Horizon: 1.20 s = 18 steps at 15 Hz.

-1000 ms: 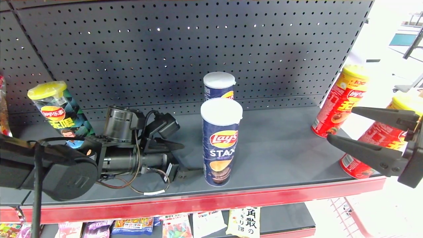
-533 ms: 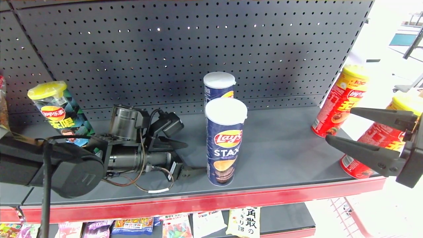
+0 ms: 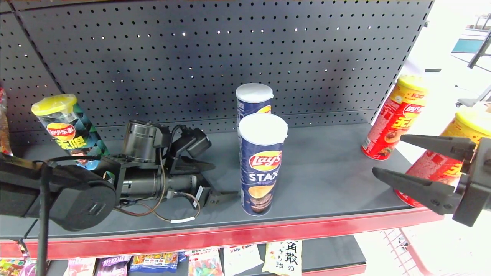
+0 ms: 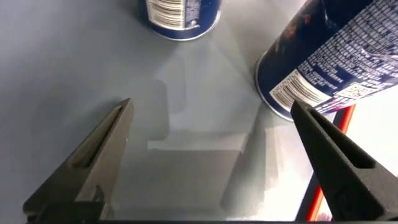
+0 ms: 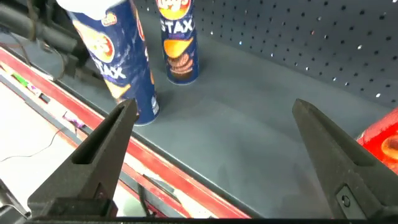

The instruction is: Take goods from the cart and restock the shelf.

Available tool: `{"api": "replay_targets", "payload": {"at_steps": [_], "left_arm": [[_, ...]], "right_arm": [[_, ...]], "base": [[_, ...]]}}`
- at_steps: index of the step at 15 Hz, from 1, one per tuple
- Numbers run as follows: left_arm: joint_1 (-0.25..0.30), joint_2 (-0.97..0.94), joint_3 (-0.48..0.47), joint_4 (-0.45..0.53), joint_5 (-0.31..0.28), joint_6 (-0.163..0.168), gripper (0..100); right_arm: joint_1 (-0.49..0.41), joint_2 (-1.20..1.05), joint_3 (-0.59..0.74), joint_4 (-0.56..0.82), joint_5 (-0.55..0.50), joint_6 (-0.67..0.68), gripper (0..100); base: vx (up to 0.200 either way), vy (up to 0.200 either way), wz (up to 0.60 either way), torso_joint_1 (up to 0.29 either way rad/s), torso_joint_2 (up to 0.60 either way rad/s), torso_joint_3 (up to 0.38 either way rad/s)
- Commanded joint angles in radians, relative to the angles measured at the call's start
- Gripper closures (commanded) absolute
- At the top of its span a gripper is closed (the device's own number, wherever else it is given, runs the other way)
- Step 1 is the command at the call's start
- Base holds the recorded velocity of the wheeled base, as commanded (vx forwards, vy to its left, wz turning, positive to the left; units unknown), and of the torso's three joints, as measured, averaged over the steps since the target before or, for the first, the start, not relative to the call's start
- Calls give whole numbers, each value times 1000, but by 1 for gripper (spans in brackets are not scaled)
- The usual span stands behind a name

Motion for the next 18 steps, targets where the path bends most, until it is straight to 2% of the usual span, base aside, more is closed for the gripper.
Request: {"api": "replay_targets", "payload": {"at_steps": [1,2,4,5,7,8,9,10,11,12,13,14,15,17,18], "left_arm": [[20,-172,75,6,45,-25,0],[28,-256,126,10,63,-41,0],[44,-407,200,39,141,-47,0],[52,-565,250,116,259,-53,0],[55,-716,270,245,373,-75,0],[58,-876,261,455,583,-73,0],[40,-963,249,602,646,-79,0],[38,-1060,264,679,628,-93,0],[43,-1143,326,677,640,-128,0],[69,-1194,359,679,710,-127,0],[81,-1218,375,677,746,-134,0],[86,-1233,375,679,741,-145,0],[92,-1230,375,679,741,-142,0],[95,-1217,375,677,743,-102,0],[97,-1218,375,677,744,-101,0]], "right_arm": [[0,10,30,-2,5,-1,0],[0,5,60,-3,2,-3,0],[0,-18,113,-13,1,-6,0],[0,-84,142,-3,-4,-4,0],[-27,-145,184,-2,-50,-4,0],[-72,-200,221,-3,-79,-4,0],[-109,-236,236,-2,-75,-3,0],[-153,-271,259,-2,-73,-3,0],[-198,-305,288,-2,-81,-3,0],[-241,-323,311,-3,-82,-3,0],[-282,-331,325,-3,-79,-3,0],[-337,-332,333,-3,-72,-3,0],[-348,-329,333,-3,-73,-3,0],[-363,-323,339,0,-82,-3,0],[-369,-320,340,0,-81,-3,0]], "base": [[0,0,0,0,0,0],[0,0,0,0,0,0],[0,0,0,0,0,0],[0,0,0,0,0,0],[0,0,0,0,0,0],[0,0,0,0,0,0],[0,0,0,0,0,0],[0,0,0,0,0,0],[0,0,0,0,0,0],[0,0,0,0,0,0],[0,0,0,0,0,0],[0,0,0,0,0,0],[0,0,0,0,0,0],[0,0,0,0,0,0],[0,0,0,0,0,0]]}}
